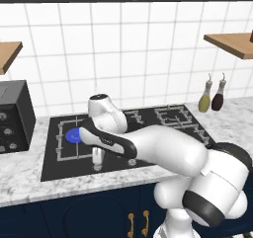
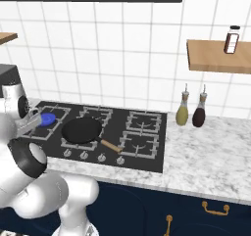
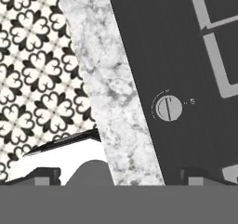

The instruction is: Turn off the left burner of the stove.

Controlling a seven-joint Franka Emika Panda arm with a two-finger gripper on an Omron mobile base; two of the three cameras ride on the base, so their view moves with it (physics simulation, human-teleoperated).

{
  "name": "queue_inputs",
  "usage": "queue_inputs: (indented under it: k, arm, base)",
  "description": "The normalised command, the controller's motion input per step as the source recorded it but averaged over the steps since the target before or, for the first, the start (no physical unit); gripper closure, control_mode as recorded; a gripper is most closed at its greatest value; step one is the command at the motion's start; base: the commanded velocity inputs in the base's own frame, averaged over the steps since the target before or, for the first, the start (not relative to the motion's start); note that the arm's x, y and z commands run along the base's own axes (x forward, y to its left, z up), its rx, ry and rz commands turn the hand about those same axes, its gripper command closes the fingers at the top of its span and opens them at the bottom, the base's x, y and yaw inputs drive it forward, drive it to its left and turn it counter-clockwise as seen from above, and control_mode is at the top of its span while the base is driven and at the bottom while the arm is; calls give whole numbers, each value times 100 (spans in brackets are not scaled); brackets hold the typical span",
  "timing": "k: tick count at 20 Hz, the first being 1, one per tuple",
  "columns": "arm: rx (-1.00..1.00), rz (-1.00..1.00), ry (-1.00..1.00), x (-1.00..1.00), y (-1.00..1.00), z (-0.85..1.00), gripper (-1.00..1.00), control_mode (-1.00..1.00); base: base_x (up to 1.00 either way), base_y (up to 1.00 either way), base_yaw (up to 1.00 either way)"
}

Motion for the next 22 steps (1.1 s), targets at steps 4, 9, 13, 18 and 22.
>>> queue_inputs:
  k: [4, 9, 13, 18, 22]
  arm:
    - [-3, 0, -7, 5, 18, -48, -100, -100]
    - [0, 0, -13, 22, 0, -42, -100, -100]
    - [0, 0, -1, 29, 0, -31, -100, -100]
    - [0, 0, 0, 11, 0, -34, -100, -100]
    - [0, 0, 0, 12, 0, -32, -100, -100]
  base:
    - [0, 0, 0]
    - [0, 0, 0]
    - [0, 0, 0]
    - [0, 0, 0]
    - [0, 0, 0]
